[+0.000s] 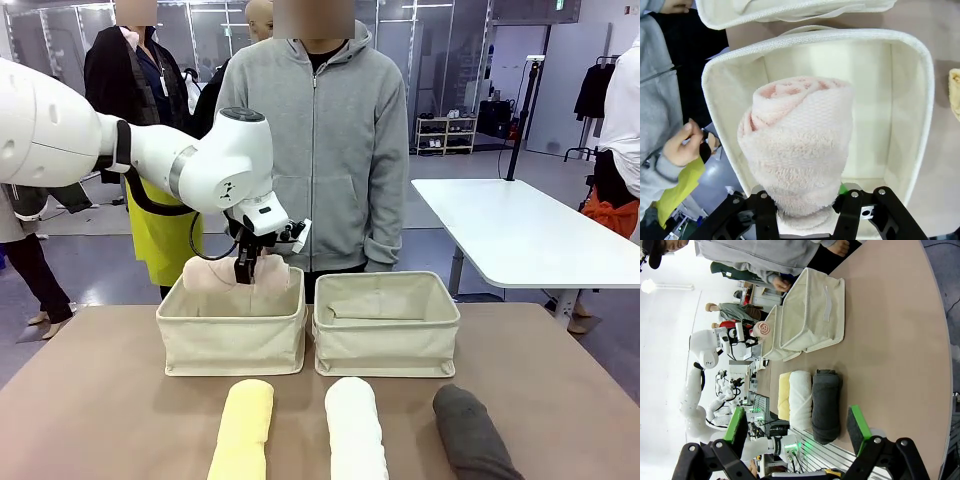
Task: Divide the towels into two baskets.
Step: Pick up one hotel-folded towel and place it in the Fabric basket indicated by the person.
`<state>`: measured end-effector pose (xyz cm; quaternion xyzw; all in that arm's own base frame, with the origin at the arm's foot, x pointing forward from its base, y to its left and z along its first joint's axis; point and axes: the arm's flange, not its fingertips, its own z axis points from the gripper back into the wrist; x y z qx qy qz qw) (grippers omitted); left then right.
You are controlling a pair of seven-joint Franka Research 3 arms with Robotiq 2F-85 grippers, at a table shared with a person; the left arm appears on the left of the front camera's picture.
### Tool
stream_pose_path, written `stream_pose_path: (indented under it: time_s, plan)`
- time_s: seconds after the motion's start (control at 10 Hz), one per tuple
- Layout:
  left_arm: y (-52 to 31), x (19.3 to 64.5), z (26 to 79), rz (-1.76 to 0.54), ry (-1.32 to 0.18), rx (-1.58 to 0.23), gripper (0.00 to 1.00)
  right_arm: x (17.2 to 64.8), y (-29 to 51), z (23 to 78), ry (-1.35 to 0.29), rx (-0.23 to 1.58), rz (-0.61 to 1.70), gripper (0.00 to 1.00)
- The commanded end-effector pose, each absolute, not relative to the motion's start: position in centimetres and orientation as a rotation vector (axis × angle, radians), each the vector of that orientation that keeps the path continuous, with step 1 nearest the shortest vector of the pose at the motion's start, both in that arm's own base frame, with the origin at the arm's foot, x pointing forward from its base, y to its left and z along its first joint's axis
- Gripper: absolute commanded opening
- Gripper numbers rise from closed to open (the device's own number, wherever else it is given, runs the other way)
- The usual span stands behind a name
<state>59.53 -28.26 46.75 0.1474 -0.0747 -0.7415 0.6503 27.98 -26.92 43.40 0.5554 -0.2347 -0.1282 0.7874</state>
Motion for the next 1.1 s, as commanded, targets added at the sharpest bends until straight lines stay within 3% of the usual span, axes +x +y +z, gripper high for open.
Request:
stream_pose_path:
  time_s: [0.0,0.2,0.5,1.0]
  plan:
    - [-28.4,60.6,47.2,-1.712,-0.136,0.305,0.39,27.9,-26.9,43.7,-0.517,1.205,-0.273,1.00]
    - [-28.1,61.1,46.1,-1.706,-0.111,0.287,0.42,27.9,-26.9,43.7,-0.517,1.205,-0.273,1.00]
    - [-28.2,61.2,45.4,-1.709,-0.104,0.276,1.00,27.9,-26.9,43.7,-0.517,1.205,-0.273,1.00]
    - [-27.7,60.1,45.9,-1.672,-0.109,0.284,1.00,27.9,-26.9,43.7,-0.517,1.205,-0.273,1.00]
